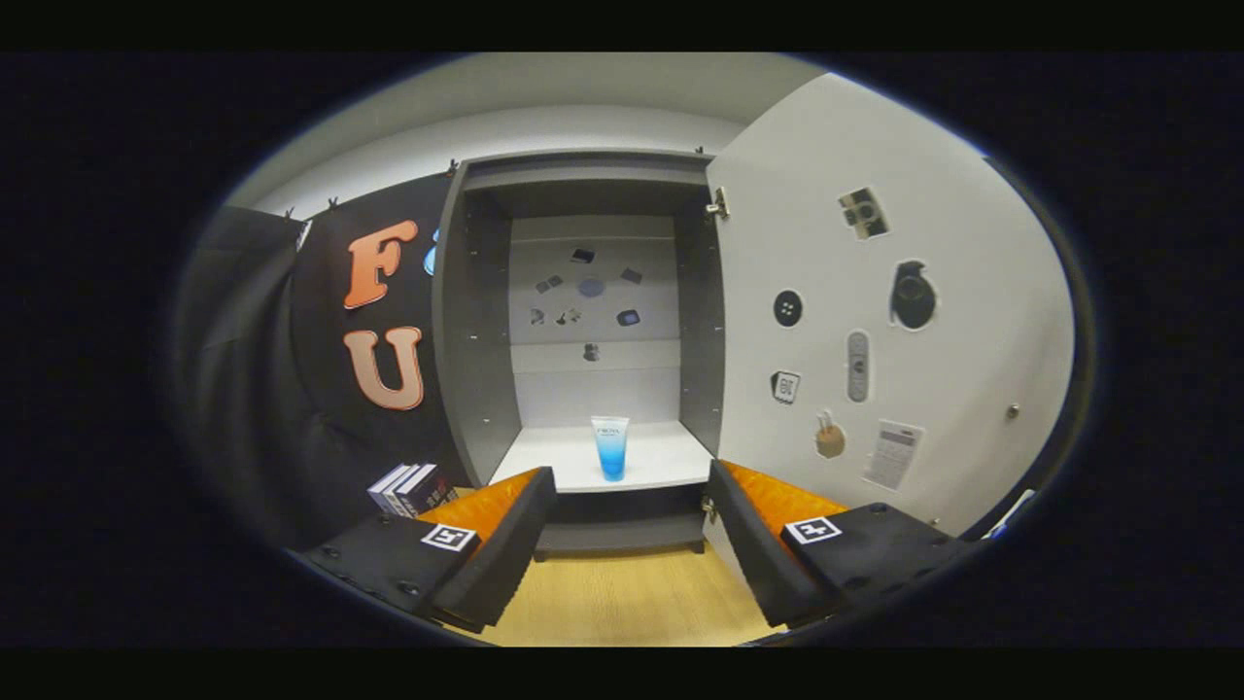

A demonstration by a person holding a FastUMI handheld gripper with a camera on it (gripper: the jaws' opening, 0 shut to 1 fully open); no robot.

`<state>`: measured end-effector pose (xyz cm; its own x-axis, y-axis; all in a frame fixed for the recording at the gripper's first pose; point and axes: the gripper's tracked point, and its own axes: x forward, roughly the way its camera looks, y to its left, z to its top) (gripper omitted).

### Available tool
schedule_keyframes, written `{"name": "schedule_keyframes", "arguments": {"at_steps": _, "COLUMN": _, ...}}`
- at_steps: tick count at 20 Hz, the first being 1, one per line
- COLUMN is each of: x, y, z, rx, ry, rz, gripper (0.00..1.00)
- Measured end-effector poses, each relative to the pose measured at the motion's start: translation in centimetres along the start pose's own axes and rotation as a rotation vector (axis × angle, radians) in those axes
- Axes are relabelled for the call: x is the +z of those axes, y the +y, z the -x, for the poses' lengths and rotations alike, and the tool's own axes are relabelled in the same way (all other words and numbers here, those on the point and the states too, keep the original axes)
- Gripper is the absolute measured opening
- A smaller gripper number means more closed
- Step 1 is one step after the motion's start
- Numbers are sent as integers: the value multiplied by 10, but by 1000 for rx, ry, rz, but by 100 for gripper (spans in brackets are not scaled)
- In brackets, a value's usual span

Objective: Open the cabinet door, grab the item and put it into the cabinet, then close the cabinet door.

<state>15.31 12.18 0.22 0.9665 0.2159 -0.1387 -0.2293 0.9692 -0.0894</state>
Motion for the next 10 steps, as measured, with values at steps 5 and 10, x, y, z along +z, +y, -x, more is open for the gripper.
{"name": "schedule_keyframes", "arguments": {"at_steps": 5, "x": -9, "y": -39, "z": 71, "rx": -86, "ry": -35, "rz": 15, "gripper": 100}}
{"name": "schedule_keyframes", "arguments": {"at_steps": 10, "x": -22, "y": -95, "z": 121, "rx": -165, "ry": -47, "rz": -23, "gripper": 99}}
